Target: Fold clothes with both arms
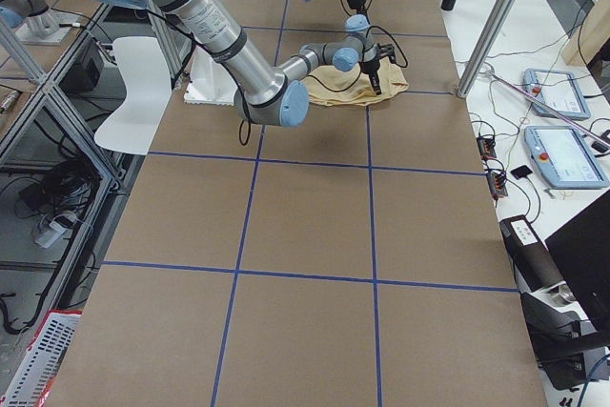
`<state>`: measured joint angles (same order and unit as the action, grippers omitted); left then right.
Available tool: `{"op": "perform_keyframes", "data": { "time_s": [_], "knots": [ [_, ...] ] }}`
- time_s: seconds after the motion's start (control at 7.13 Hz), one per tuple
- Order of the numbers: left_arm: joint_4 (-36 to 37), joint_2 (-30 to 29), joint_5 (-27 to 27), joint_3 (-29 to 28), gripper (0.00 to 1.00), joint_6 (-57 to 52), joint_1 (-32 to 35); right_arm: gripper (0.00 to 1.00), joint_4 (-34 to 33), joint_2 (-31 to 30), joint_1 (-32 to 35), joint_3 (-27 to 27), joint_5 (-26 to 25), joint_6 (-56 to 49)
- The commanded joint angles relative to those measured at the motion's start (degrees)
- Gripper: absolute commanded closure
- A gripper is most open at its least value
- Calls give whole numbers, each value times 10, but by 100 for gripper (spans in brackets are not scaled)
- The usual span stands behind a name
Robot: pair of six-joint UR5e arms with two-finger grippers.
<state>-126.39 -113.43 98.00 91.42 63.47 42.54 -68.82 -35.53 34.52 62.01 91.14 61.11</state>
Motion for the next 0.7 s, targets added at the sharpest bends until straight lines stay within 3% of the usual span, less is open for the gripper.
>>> {"op": "perform_keyframes", "data": {
  "time_s": [0.0, 0.56],
  "knots": [
    [0, 0, 0, 2, 0, 2, 0, 100, 0, 0, 0, 2, 0, 1],
    [0, -2, 0, 3, 0, 3, 0, 100, 4, -8, 15, 21, 19, -1]
  ]
}}
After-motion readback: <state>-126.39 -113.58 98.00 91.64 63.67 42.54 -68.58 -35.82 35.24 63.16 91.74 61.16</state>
